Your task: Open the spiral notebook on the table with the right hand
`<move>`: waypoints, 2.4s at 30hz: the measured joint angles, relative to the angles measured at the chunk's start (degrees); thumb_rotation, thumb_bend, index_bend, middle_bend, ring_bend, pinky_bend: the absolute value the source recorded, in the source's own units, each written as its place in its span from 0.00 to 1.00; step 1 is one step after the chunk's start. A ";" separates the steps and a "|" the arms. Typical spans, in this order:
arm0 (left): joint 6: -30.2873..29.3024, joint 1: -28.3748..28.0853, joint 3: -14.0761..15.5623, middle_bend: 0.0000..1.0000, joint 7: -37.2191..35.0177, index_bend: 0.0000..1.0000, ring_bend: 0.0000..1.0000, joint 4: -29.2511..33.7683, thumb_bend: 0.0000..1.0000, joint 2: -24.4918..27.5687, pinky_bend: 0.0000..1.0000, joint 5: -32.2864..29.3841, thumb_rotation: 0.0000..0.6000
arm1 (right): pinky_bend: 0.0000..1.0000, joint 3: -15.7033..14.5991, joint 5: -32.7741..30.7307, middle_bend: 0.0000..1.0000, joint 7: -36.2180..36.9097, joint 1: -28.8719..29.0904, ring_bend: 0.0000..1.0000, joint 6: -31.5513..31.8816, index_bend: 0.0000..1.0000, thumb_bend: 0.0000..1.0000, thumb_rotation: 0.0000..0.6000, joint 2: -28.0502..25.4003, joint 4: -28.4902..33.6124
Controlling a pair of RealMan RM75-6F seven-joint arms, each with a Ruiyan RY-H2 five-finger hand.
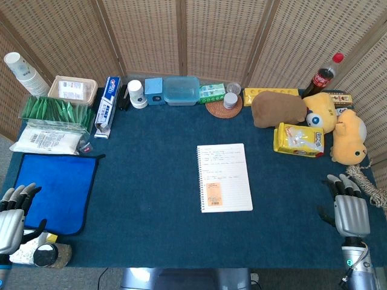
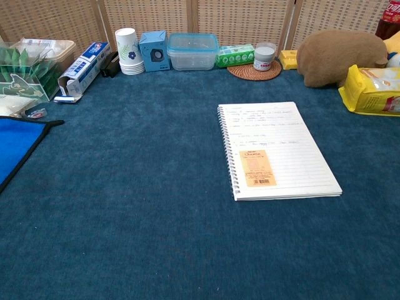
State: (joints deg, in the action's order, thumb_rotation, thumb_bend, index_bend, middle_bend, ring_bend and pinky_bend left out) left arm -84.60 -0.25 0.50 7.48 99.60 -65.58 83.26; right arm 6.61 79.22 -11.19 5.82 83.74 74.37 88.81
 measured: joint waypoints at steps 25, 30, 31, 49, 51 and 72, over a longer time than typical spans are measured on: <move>-0.87 -1.29 -1.98 0.10 -0.37 0.22 0.05 0.29 0.31 1.30 0.00 0.78 1.00 | 0.17 -0.47 2.30 0.20 -0.24 2.83 0.08 -3.07 0.20 0.25 1.00 2.20 -0.72; -1.16 -1.95 -2.65 0.10 -0.46 0.22 0.05 1.39 0.31 2.37 0.00 1.50 1.00 | 0.17 -0.82 2.92 0.19 -1.47 4.57 0.06 -5.42 0.18 0.22 1.00 3.99 -1.02; -1.10 -2.08 -2.73 0.10 -0.44 0.22 0.05 1.54 0.31 2.53 0.00 1.53 1.00 | 0.17 -0.97 3.08 0.19 -1.82 4.97 0.06 -5.99 0.17 0.21 1.00 4.48 -1.19; -0.16 -3.63 -3.47 0.09 -0.33 0.22 0.05 3.23 0.31 4.13 0.00 1.77 1.00 | 0.17 -3.43 5.57 0.17 -5.33 7.92 0.04 -9.04 0.14 0.17 1.00 12.63 -6.84; -0.13 -3.65 -3.41 0.09 -0.54 0.22 0.05 3.24 0.31 4.13 0.00 1.81 1.00 | 0.17 -3.62 5.76 0.17 -5.47 8.08 0.04 -9.15 0.14 0.16 1.00 13.30 -7.49; -0.74 -2.78 -2.73 0.08 -4.37 0.22 0.05 0.71 0.31 3.62 0.00 1.06 1.00 | 0.17 -3.20 5.93 0.17 -6.94 10.64 0.04 -10.75 0.13 0.16 1.00 19.18 -13.08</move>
State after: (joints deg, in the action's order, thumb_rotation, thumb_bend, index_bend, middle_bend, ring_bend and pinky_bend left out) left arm -85.35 -3.02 -2.23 3.11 100.31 -61.96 84.33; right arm 3.41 85.15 -18.13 16.45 72.99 93.55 75.73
